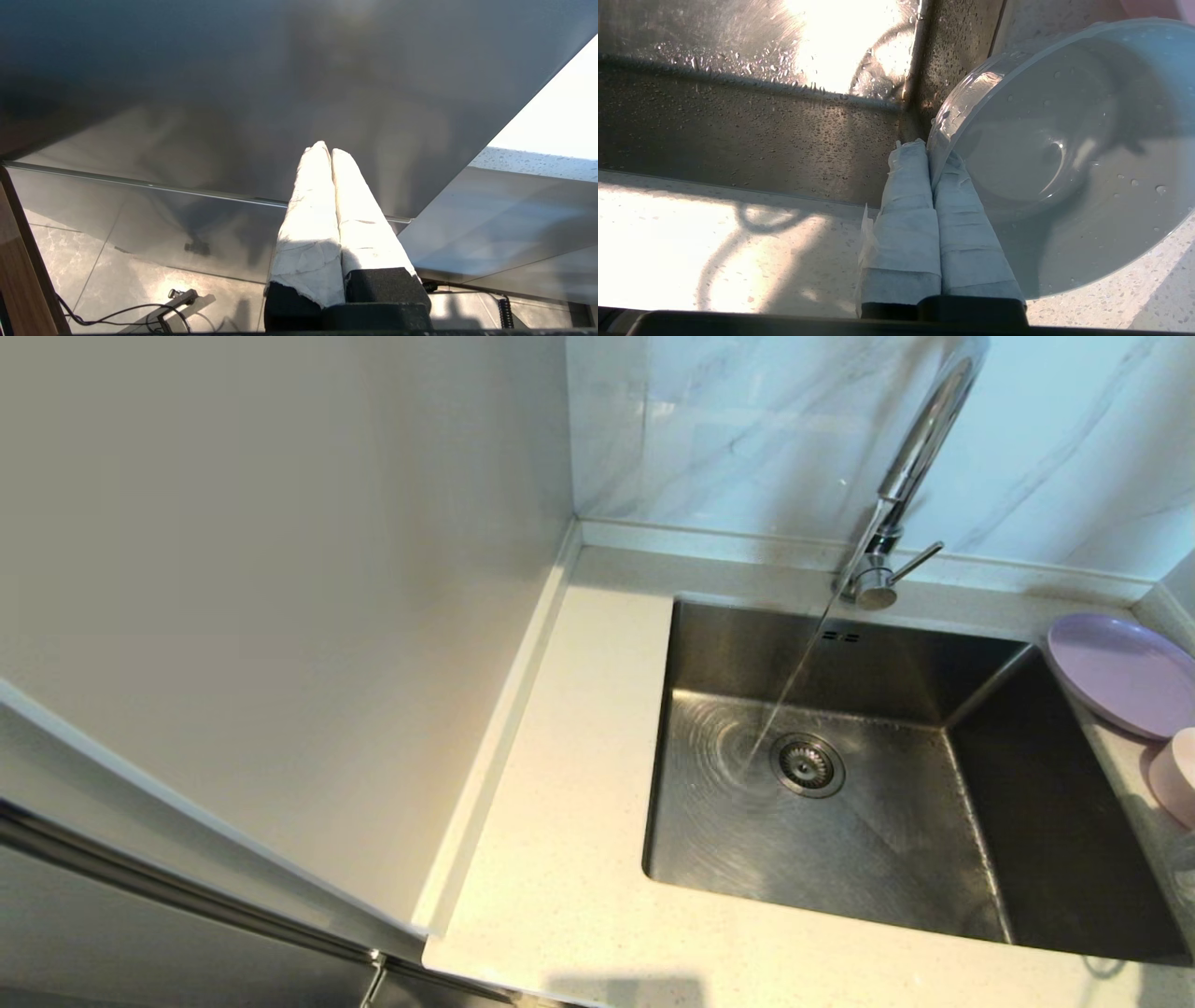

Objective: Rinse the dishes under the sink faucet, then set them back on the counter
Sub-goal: Place the bowl on the table

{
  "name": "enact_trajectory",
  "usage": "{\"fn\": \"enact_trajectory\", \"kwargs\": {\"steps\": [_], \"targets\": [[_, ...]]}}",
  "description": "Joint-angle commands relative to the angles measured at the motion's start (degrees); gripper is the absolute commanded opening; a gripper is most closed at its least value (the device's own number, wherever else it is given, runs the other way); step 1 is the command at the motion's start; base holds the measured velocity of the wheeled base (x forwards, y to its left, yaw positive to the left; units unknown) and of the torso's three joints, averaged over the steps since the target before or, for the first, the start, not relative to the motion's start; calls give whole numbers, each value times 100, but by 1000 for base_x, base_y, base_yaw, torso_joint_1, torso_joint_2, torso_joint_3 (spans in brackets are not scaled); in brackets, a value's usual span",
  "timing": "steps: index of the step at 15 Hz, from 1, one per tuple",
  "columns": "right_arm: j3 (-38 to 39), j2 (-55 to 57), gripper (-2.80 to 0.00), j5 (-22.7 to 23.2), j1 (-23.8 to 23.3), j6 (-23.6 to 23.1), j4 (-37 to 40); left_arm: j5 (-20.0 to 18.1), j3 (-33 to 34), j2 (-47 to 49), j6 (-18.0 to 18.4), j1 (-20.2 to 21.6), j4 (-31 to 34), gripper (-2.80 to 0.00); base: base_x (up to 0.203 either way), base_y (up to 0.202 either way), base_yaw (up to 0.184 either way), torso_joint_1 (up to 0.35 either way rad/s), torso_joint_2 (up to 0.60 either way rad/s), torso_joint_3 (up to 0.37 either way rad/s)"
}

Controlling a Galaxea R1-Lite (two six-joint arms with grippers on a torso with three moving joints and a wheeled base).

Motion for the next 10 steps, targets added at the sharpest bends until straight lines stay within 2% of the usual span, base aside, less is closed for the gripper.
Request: {"fn": "enact_trajectory", "kwargs": {"steps": [1,10], "targets": [[-17,-25,-280,-2,-27,-10,6,3,0,0,0,0,2,-280,0,0,0,0,0,0],[-34,-86,-280,-73,-367,17,7,3,0,0,0,0,2,-280,0,0,0,0,0,0]]}}
